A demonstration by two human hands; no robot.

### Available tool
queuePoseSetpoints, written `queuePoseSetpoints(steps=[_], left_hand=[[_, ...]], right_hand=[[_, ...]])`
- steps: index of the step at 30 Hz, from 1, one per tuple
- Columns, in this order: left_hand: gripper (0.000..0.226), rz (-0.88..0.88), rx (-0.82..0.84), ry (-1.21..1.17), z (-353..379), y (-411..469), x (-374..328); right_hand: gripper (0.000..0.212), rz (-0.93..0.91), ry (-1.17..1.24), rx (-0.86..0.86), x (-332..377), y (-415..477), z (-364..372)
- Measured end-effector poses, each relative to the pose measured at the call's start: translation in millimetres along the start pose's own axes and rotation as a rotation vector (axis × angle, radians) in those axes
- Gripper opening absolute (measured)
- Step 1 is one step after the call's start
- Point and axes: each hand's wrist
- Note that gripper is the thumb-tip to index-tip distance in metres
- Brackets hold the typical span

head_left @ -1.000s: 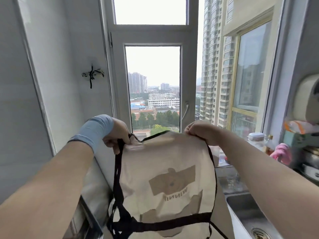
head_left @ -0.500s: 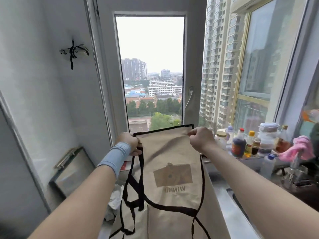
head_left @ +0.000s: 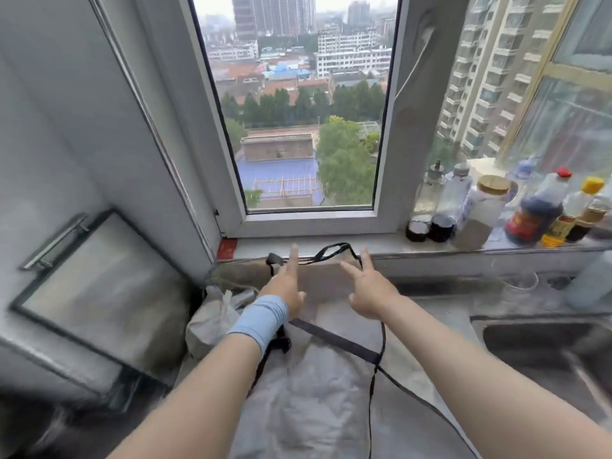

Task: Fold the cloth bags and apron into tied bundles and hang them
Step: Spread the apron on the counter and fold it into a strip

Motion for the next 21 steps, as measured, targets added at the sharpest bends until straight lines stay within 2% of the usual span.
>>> queuePoseSetpoints(steps=[2,4,5,9,13,17,19,21], left_hand=[[0.066,-0.037,0.081,0.052,35,6,15],[0.041,-0.104,0.212,0.112,71,7,35],[0.036,-0.14,0.27,0.135,89,7,47],[0.051,-0.32,0.42,0.182,137,2,85],[0.054,-0.292,0.372,0.142,162,-4,109],[0.049,-0.185,0.307,0.162,169,-13,132],[0.039,-0.144,0.241,0.194,167,-20,138],[0.026,-0.087,0.174,0.176,163,-30,142]], right_hand=[[0.058,-0.016,-0.076,0.051,-4,6,44],[0.043,-0.025,-0.105,0.202,-8,6,87],[0.04,-0.012,-0.099,0.282,-10,5,107],[0.053,0.096,-0.074,0.448,-20,0,162],[0.073,0.189,-0.056,0.554,-36,-2,189],[0.071,0.28,-0.24,0.471,-54,11,190],[0.06,0.273,-0.393,0.337,-45,12,183],[0.043,0.141,-0.446,0.143,-25,9,186]])
Point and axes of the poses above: each hand's wrist, its own y-axis towards the middle knuckle, its own z-axis out of the palm, x = y × z, and after that the axes turned 11 degrees about x, right-handed
